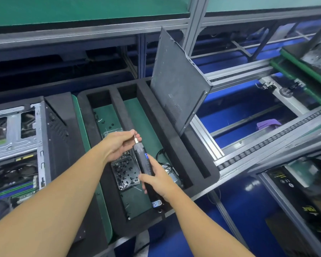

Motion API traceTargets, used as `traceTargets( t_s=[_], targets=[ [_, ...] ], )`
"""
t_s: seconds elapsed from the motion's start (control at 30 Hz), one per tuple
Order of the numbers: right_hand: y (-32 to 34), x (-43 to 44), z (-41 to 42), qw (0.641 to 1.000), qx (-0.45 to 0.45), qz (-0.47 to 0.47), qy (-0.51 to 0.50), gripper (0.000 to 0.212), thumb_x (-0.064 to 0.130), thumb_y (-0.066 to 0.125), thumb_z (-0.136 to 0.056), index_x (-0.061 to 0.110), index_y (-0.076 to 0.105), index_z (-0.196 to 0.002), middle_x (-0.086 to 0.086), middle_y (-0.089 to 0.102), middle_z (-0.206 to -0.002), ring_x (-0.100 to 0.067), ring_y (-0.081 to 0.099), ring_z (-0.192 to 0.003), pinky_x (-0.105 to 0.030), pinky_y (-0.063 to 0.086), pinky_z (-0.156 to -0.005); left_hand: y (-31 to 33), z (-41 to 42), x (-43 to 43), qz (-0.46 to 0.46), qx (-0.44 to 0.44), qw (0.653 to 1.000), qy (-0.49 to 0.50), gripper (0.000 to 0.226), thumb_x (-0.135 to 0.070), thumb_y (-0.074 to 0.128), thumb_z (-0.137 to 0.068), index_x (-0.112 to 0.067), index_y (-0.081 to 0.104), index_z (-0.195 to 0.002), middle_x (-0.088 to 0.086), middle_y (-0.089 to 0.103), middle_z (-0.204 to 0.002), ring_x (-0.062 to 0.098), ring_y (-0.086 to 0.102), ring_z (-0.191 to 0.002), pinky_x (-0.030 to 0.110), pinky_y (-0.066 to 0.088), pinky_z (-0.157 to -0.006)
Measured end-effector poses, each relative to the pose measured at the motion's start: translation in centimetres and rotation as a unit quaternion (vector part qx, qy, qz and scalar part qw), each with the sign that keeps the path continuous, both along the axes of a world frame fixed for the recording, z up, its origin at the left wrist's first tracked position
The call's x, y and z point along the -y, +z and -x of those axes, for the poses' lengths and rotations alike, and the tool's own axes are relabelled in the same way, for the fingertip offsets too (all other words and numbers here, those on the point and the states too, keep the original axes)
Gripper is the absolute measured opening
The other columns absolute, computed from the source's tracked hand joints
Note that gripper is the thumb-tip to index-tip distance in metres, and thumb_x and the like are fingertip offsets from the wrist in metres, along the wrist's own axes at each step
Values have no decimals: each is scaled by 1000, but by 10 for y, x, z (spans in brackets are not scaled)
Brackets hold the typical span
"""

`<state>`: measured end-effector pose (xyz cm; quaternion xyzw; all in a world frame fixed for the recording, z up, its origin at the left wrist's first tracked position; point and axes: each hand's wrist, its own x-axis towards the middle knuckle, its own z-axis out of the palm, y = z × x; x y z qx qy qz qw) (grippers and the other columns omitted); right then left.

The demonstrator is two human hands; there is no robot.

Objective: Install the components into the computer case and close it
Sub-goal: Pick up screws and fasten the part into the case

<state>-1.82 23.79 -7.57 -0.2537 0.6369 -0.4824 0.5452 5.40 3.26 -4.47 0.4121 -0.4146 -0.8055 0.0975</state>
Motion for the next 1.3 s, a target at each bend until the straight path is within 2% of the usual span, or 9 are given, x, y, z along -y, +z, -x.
traceTargets(
  t_s=[0.2, 0.33, 0.4, 0.63, 0.77, 0.9, 1.0, 1.13, 1.3],
  targets=[
    [50, 21, -18, 996, -26, 65, 56, 96, 30, 83, -74, 52, 31, -152, 14, 63, -118, -17, 63, -104, -57, 49, -106, 51, -13, 7, 43, -58, 997, 37, 16, -22, 62, -96, -7, 69, -96, 6, 75, -95, 18, 73, -97, 30, 52, -89],
    [84, 29, -41, 991, -28, 105, 84, 105, 18, 81, -78, 52, 21, -157, 6, 64, -116, -11, 65, -102, -40, 58, -92, 82, -48, 7, 65, -80, 993, 59, 20, -28, 59, -97, -10, 69, -96, 5, 75, -98, 15, 72, -96, 26, 55, -74],
    [97, 31, -59, 990, -30, 118, 78, 103, 13, 80, -80, 52, 22, -156, -9, 62, -119, -18, 64, -100, -46, 57, -93, 97, -70, 5, 83, -79, 992, 57, 24, -28, 56, -99, -8, 69, -100, 8, 74, -103, 15, 72, -95, 24, 55, -70],
    [133, 39, -138, 984, -43, 162, 61, 100, 12, 77, -84, 44, 21, -160, -2, 65, -110, -20, 63, -94, -42, 55, -82, 141, -182, -2, 202, -16, 978, 49, 39, -39, 47, -102, -7, 68, -106, 9, 75, -105, 23, 73, -92, 30, 58, -75],
    [149, 39, -196, 981, -39, 175, 70, 104, 18, 81, -79, 42, 22, -161, -5, 62, -123, -23, 60, -92, -51, 55, -85, 146, -273, -2, 346, 97, 932, -42, 36, -41, 47, -102, -14, 71, -107, 7, 74, -108, 24, 70, -99, 33, 52, -85],
    [152, 30, -248, 981, -31, 180, 68, 104, 18, 81, -78, 40, 22, -161, -8, 60, -130, -22, 60, -88, -51, 54, -85, 145, -350, -14, 494, 220, 820, -186, 43, -62, 47, -93, -29, 73, -100, -9, 72, -99, 17, 66, -94, 30, 50, -81],
    [150, 21, -280, 977, -26, 202, 64, 99, 12, 77, -82, 38, 23, -161, -3, 68, -105, -22, 63, -74, -41, 55, -73, 145, -387, -28, 492, 244, 805, -224, 49, -76, 45, -83, -38, 70, -100, -16, 68, -94, 8, 62, -85, 29, 46, -73],
    [148, 4, -306, 977, -11, 210, 44, 95, 11, 78, -81, 46, 30, -155, -1, 69, -100, -22, 64, -74, -38, 56, -67, 138, -414, -42, 464, 244, 785, -331, 54, -80, 57, -72, -39, 69, -105, -16, 67, -109, 5, 61, -99, 29, 44, -87],
    [142, -25, -319, 978, 6, 206, 3, 88, 5, 75, -84, 52, 36, -148, -5, 67, -98, -22, 62, -72, -36, 57, -64, 117, -427, -54, 493, 236, 748, -377, 74, -51, 79, -75, -41, 46, -141, -20, 49, -124, 9, 53, -111, 26, 39, -96]
  ],
)
